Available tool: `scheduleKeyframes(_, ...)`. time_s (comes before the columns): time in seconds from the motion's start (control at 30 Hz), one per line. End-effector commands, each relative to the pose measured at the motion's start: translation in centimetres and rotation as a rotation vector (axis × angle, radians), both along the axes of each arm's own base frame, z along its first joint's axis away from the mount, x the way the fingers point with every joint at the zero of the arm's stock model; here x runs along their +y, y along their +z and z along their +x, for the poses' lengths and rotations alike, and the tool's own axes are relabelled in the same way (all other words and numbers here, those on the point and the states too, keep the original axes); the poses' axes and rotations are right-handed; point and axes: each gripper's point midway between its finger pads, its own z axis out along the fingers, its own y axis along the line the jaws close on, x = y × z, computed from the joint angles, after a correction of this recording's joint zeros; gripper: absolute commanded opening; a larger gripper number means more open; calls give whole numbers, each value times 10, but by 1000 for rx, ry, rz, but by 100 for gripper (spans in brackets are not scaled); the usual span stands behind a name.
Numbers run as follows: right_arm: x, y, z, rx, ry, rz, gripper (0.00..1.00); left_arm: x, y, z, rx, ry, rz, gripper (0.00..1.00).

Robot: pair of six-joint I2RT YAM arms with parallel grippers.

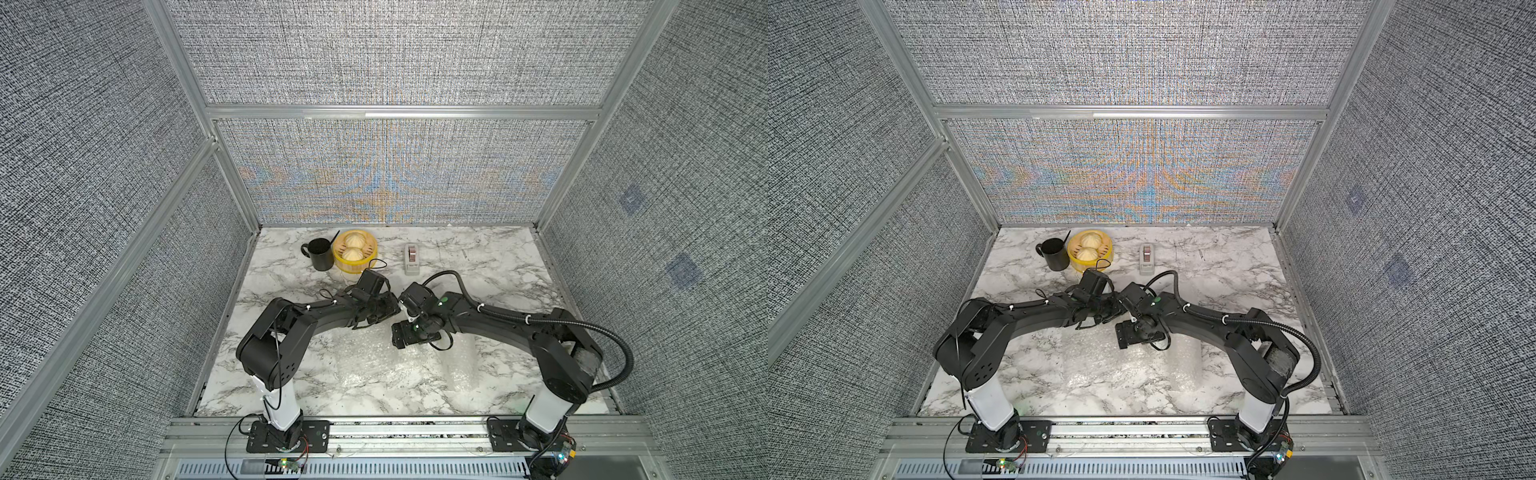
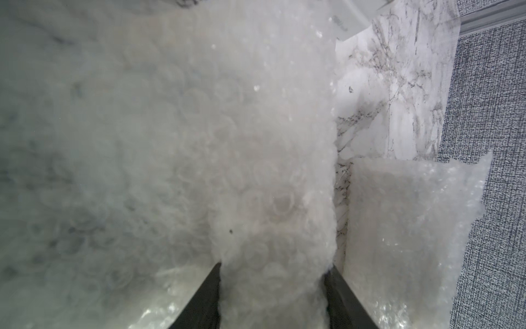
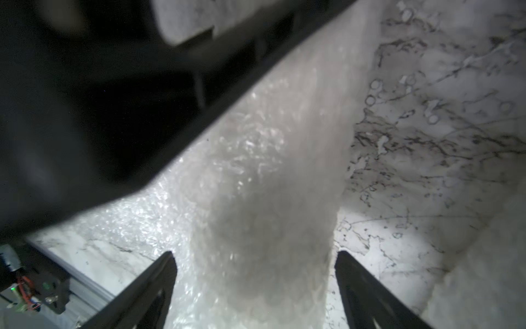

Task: Wrap vases in bubble wrap
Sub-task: Wrap the vase in bubble wrap.

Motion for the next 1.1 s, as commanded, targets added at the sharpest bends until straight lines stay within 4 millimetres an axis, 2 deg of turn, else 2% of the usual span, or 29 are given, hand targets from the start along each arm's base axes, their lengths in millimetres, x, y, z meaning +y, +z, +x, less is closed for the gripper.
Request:
scheduleKeyframes(0.0,6,13,0,3,12,52,94,13,-14,-13,37,-28,57,44)
scheduleKeyframes(0.13,-5,9,5,-7,-6,-29,94,18,-18,-16,31,-24,52,44)
scheduleKeyframes(0.4,-6,-13,0,-4,26,-116,90,26,-24,-19,21,-25,77,44)
scheduleKeyframes(0.77,-20,-36,-5,-131,58,-376,96,36,-39,-24,42,-4,101,44)
scheduleKeyframes(1.07,-9,-17,-8,-233,111,-374,99,40,-47,-26,47,-11,114,44)
